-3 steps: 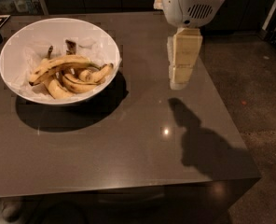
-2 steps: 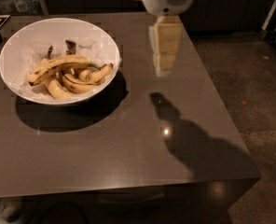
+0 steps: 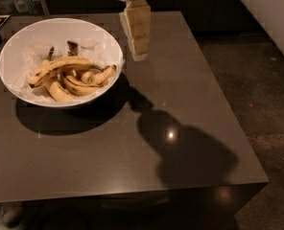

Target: Pick banana from white bowl

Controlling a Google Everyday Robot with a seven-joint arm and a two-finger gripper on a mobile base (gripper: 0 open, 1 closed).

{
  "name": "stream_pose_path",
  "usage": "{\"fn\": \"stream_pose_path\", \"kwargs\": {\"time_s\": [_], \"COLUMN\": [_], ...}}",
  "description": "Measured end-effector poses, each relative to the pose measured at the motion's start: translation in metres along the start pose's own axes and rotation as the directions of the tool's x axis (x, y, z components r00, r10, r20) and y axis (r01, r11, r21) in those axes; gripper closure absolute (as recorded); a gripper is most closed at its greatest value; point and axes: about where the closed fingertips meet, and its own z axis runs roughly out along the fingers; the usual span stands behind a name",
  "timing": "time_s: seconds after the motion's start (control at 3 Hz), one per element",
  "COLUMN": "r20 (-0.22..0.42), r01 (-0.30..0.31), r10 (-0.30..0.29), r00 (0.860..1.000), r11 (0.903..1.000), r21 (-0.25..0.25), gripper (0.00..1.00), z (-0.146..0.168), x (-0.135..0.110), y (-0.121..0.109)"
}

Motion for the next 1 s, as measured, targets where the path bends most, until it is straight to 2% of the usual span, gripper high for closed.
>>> {"fn": "stream_pose_path", "kwargs": {"time_s": [0.33, 0.67, 1.0], "r20": [0.025, 0.026, 0.045], "r01": [0.004, 0.069, 0.155], "r10": [-0.004, -0.069, -0.154], "r00": [1.000, 0.997, 0.987], "r11": [1.0000, 0.9975, 0.9876], "r21": [0.005, -0.012, -0.024], "gripper": [0.00, 0.00, 0.00], "z": [0.008, 0.029, 0.053], "x": [-0.004, -0.016, -0.045], "y": [-0.004, -0.032, -0.066]}}
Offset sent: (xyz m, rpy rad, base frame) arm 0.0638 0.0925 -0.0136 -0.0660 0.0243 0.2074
